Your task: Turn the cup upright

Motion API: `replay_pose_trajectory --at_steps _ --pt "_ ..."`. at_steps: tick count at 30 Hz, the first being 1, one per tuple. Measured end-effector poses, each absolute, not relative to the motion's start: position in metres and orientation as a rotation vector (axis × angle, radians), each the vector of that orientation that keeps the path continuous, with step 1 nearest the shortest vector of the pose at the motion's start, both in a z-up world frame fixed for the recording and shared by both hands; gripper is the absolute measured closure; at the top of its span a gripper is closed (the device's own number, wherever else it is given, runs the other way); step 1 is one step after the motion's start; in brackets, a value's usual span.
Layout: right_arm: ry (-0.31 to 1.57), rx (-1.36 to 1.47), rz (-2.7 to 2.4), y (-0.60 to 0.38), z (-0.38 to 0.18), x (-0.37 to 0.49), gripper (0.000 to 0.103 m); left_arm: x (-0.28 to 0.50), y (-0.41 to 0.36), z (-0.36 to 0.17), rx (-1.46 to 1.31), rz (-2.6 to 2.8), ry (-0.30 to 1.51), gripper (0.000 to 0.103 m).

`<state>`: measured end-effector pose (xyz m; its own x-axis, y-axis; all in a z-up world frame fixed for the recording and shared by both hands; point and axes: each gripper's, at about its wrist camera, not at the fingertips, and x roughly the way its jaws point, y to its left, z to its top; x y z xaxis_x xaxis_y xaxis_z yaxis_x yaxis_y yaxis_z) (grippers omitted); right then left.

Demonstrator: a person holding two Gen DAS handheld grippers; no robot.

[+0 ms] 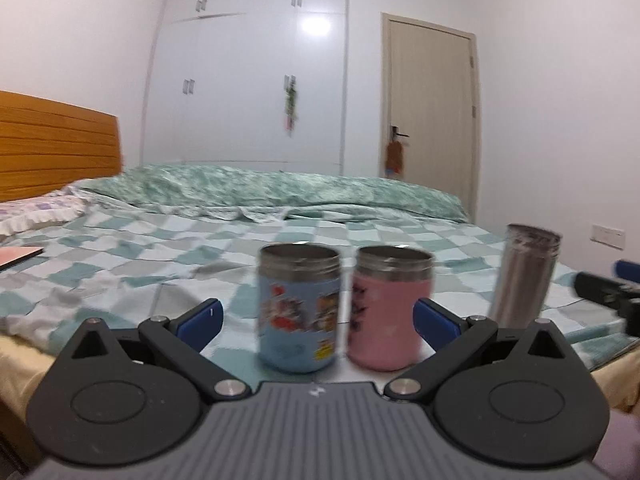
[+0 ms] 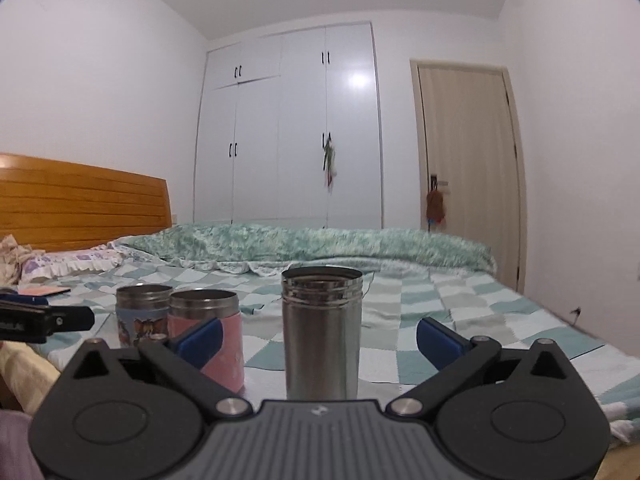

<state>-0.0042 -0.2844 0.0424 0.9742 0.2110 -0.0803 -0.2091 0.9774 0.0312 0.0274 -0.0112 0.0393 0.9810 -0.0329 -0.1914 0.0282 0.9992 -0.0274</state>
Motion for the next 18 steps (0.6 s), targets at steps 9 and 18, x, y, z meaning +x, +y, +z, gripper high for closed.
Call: replay_pose_trajectory --at_steps 9,18 --pt "0.075 -0.016 0.152 -0.271 0.016 -0.022 0.0 0.013 0.007 0.012 -0.046 0.009 0.12 0.0" --pt "0.057 -0.001 0.136 -0.271 0.011 -0.021 0.0 0.006 -0.001 0.004 0.01 -0.006 0.087 0.0"
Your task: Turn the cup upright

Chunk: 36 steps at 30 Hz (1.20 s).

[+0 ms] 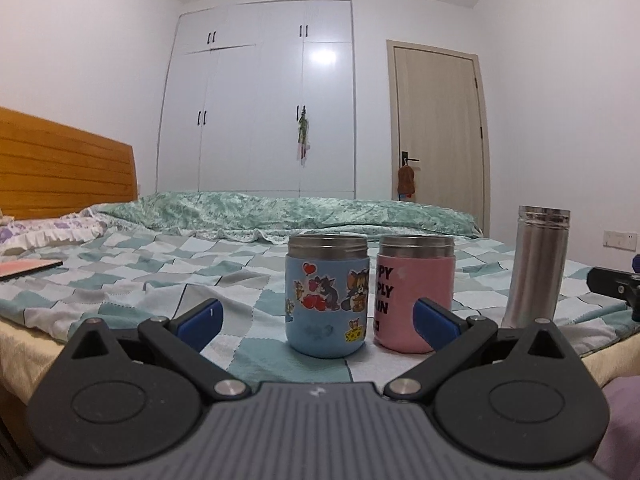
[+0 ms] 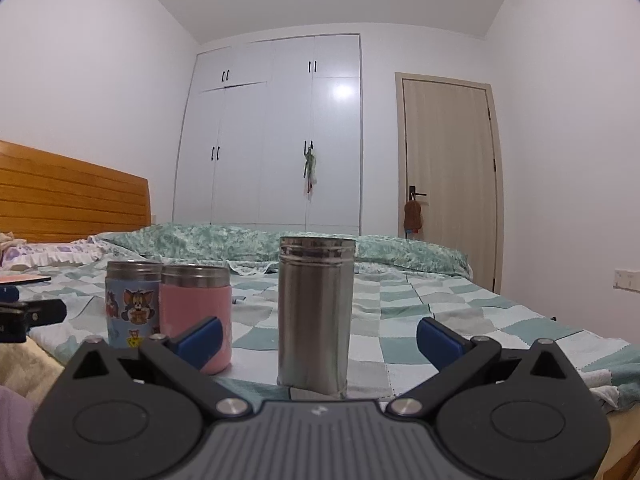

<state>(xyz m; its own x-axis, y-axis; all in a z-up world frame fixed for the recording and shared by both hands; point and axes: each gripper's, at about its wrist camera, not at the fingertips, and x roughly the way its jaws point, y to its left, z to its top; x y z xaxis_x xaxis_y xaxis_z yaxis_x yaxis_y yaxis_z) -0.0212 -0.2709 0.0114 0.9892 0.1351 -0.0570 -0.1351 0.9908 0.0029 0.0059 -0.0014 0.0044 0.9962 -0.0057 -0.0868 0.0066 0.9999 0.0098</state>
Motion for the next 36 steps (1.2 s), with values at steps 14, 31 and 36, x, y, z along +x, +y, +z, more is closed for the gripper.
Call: replay_pose_trajectory --at_steps 14,31,36 --pt "0.058 -0.032 0.136 -0.2653 0.0102 -0.0207 0.0 0.0042 -0.0065 0.0023 0.039 -0.012 0.078 0.0" --pt "0.058 -0.031 0.136 -0.2652 0.0098 -0.0203 0.0 0.0035 -0.0064 0.0025 0.039 -0.014 0.075 0.0" --pt "0.058 -0.03 0.136 -0.265 0.0095 -0.0199 0.0 0.0032 -0.0065 0.0024 0.038 -0.013 0.076 0.0"
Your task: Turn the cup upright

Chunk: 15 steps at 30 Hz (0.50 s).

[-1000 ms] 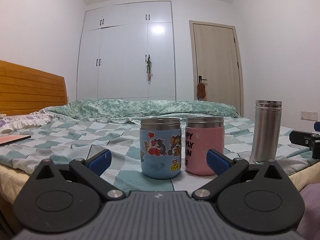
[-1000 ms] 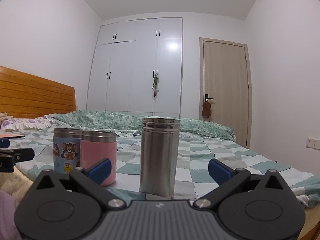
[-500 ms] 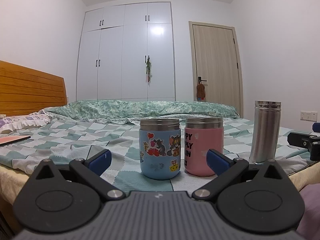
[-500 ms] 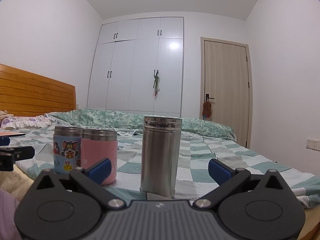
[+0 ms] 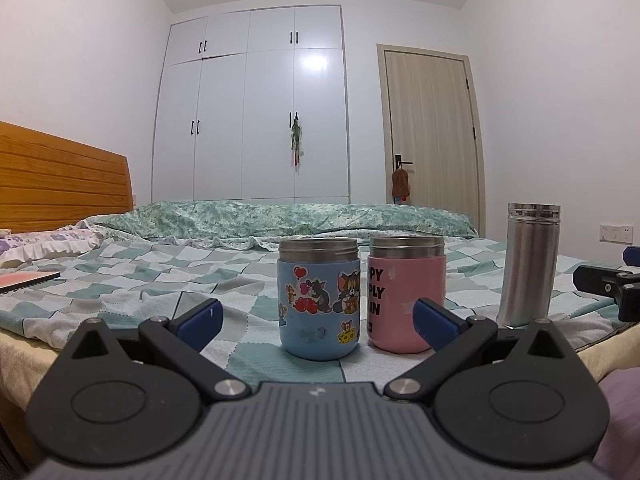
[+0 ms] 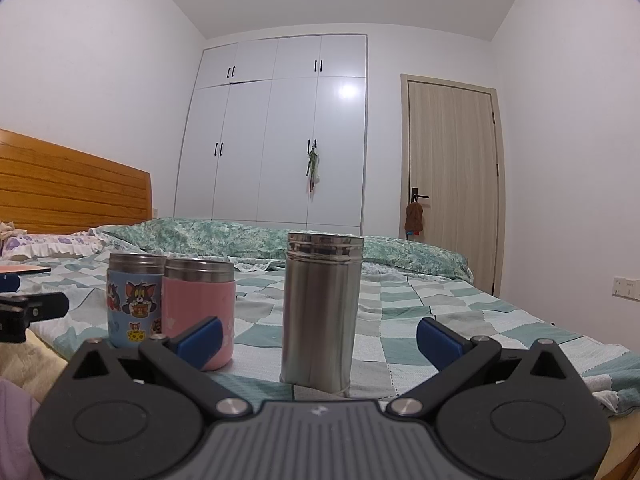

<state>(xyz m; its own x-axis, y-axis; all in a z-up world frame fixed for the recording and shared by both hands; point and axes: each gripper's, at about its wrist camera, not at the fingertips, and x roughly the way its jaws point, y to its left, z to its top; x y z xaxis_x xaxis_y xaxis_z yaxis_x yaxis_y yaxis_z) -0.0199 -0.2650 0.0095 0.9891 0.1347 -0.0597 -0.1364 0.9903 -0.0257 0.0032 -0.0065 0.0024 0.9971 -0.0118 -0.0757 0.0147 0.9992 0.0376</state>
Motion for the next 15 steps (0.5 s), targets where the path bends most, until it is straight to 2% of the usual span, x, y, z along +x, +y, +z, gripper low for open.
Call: replay_pose_trajectory --at_steps 15 --pt "0.058 -0.029 0.136 -0.2651 0.0094 -0.0201 0.0 0.0036 -0.0084 0.0032 0.038 -0.014 0.072 0.0"
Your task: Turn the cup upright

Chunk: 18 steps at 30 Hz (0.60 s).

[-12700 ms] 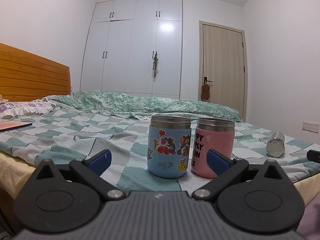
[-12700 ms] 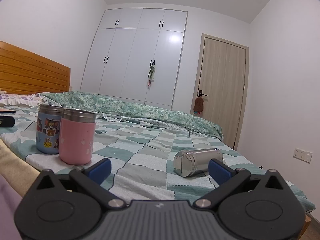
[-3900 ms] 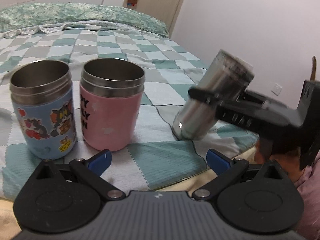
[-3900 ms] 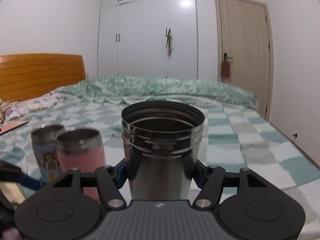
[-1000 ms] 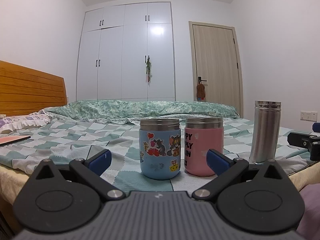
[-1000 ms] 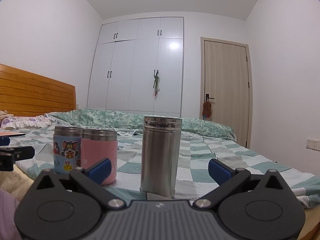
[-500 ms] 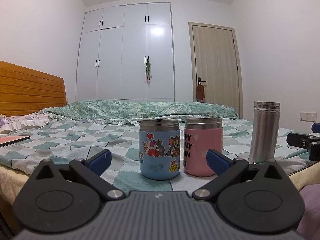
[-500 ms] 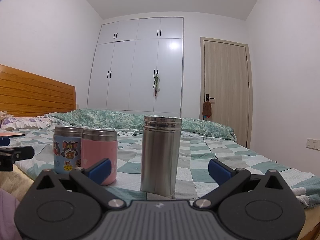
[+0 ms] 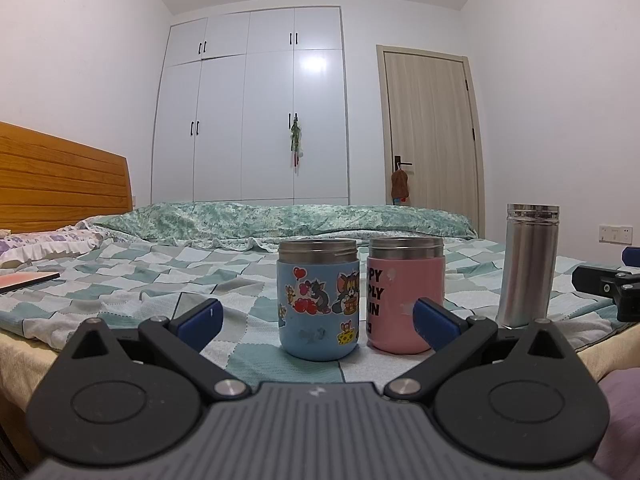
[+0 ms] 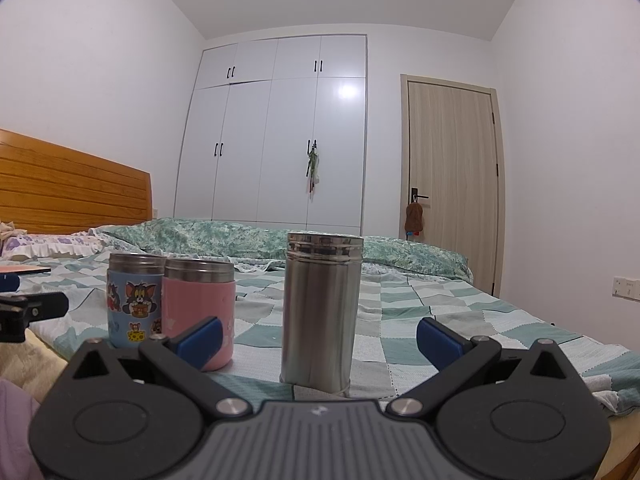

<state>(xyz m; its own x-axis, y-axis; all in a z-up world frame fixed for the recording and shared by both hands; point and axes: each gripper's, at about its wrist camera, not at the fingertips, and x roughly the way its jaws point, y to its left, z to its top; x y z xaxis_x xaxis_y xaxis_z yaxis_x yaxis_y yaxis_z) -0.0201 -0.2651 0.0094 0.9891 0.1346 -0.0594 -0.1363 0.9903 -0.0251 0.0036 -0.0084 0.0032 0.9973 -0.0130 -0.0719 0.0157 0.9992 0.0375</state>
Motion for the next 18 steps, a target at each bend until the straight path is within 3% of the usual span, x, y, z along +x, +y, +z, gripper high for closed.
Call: replay_pose_trajectory --at_steps 18 --pt "0.058 -0.029 0.136 -0.265 0.0092 -0.0202 0.0 0.0038 -0.0105 0.0035 0.037 -0.018 0.068 0.0"
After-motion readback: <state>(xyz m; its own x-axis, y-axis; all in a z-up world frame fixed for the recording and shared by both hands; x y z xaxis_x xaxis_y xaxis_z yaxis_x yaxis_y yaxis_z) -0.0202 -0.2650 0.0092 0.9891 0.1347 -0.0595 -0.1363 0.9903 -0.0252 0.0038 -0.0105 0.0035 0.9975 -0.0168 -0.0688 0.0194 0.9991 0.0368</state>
